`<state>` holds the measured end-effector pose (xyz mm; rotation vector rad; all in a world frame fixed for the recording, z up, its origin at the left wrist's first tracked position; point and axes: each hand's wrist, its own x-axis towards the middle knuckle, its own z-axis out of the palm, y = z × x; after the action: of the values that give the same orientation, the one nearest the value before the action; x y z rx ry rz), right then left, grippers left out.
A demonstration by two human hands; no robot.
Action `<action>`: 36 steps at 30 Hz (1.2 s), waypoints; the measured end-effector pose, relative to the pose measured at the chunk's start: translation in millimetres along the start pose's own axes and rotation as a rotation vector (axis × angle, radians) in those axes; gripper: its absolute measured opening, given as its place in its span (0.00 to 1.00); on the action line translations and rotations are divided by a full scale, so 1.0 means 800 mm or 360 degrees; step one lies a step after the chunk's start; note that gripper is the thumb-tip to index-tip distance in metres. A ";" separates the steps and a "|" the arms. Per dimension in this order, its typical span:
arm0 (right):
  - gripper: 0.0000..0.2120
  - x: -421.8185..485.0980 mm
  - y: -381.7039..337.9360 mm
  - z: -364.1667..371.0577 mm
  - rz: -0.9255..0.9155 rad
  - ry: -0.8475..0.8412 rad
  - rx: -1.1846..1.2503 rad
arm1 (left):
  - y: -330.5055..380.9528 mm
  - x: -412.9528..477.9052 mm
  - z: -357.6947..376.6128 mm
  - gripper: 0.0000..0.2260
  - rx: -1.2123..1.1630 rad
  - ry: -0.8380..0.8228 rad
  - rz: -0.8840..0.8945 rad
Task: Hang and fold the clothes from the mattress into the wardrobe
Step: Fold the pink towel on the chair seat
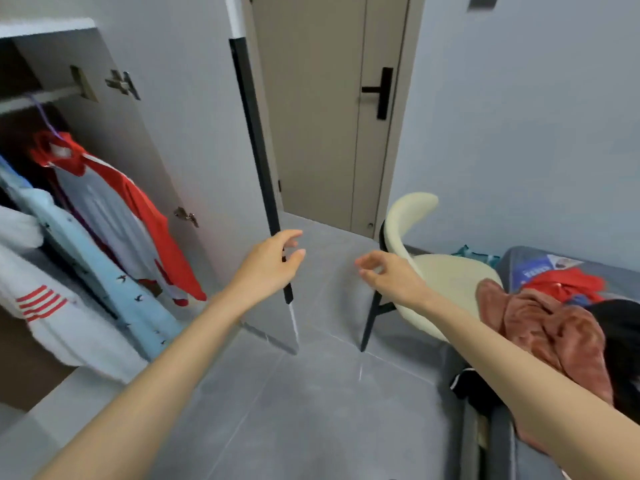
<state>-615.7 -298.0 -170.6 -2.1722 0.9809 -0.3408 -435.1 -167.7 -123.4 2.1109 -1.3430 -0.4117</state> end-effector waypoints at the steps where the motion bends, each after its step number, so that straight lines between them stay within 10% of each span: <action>1: 0.10 -0.008 0.020 -0.015 0.0050 0.0042 0.0005 | 0.017 0.009 0.018 0.18 -0.0010 -0.0055 0.0036; 18: 0.11 -0.129 0.431 -0.236 0.0952 0.0450 0.0148 | 0.291 0.185 0.421 0.17 0.0039 -0.0866 0.0370; 36: 0.25 -0.024 0.767 -0.251 0.1740 0.0560 0.0240 | 0.333 0.360 0.805 0.18 -0.0008 -0.1472 0.0242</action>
<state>-1063.0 -663.2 -459.9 -1.1847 2.0662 -0.2377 -850.3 -713.1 -437.7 1.8293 -1.9497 -1.4333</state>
